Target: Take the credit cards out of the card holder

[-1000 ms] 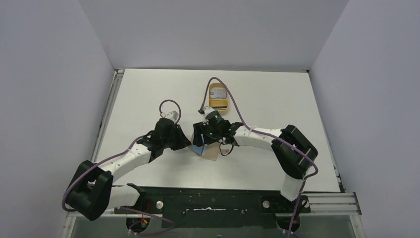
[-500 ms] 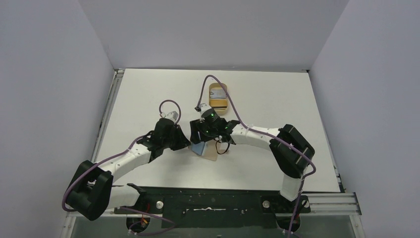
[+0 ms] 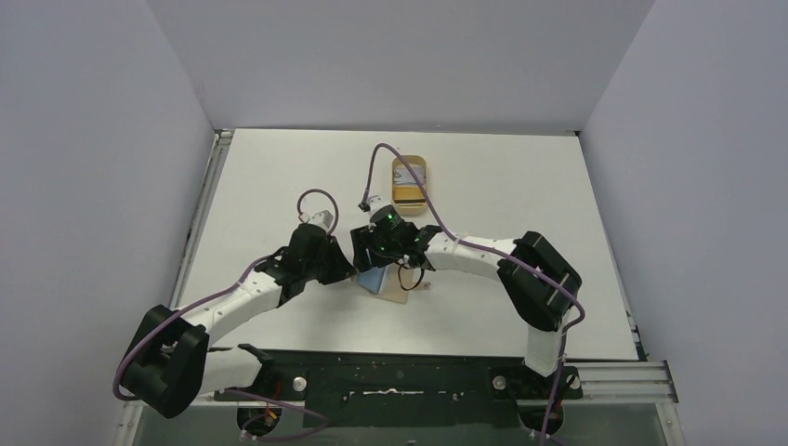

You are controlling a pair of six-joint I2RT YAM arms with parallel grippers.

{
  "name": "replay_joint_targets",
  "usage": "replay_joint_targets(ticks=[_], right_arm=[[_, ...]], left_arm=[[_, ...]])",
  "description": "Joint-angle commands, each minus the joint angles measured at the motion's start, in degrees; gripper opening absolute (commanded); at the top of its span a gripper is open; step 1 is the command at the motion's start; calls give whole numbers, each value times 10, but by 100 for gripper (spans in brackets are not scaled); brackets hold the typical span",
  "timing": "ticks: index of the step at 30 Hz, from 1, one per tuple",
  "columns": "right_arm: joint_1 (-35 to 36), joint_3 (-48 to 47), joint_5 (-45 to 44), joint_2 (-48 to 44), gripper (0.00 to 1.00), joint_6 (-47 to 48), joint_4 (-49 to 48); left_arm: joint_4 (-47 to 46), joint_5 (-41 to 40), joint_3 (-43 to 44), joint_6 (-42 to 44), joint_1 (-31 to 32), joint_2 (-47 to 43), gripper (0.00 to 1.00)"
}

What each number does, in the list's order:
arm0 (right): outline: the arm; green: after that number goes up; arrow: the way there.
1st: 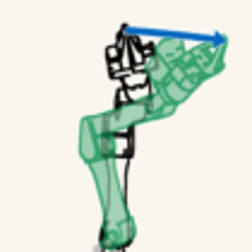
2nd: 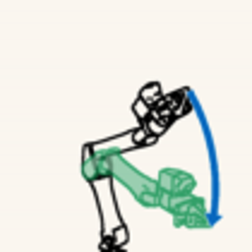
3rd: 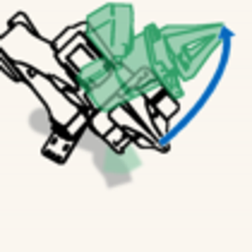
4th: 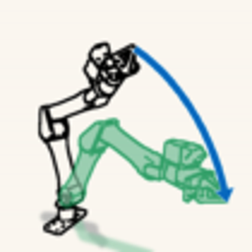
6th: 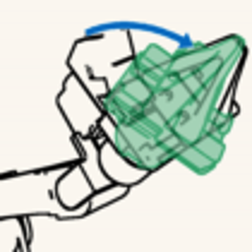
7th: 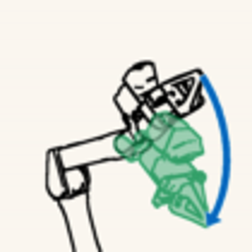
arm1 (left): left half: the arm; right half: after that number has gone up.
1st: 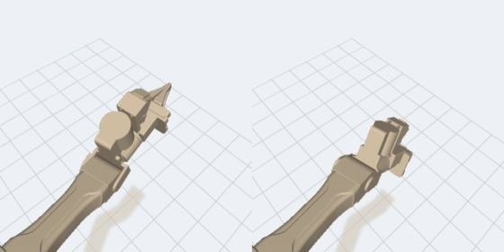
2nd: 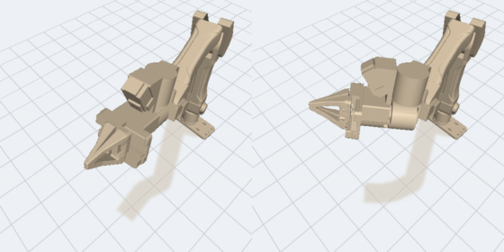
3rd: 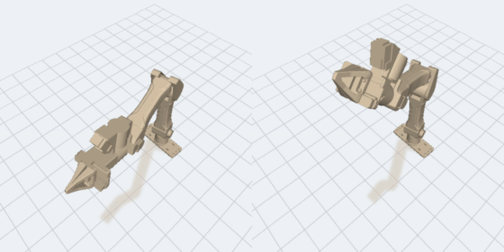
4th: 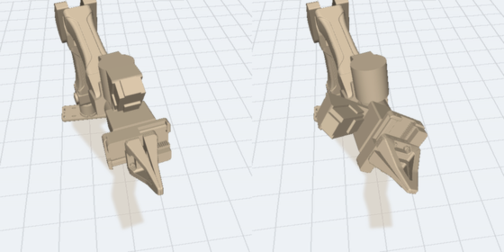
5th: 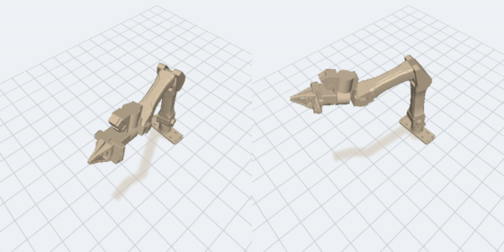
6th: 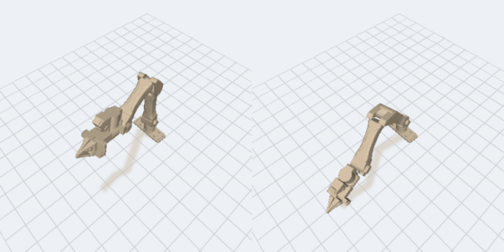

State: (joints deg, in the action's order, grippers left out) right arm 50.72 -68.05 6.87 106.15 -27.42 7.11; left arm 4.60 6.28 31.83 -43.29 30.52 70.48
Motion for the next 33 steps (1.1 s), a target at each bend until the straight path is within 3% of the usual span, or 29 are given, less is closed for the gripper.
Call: replay_joint_targets(ticks=[1, 15, 33], right_arm=[[5, -8, -7, 26, 62, 21, 13], [3, 10, -7, 41, 66, 56, 56], [4, 49, -85, -47, 72, 98, 154]], left_arm=[[-21, -11, 1, -6, 3, -21, 0], [-25, -22, -8, -16, 2, -26, 0], [-26, -48, -22, -27, 2, -26, 0]])
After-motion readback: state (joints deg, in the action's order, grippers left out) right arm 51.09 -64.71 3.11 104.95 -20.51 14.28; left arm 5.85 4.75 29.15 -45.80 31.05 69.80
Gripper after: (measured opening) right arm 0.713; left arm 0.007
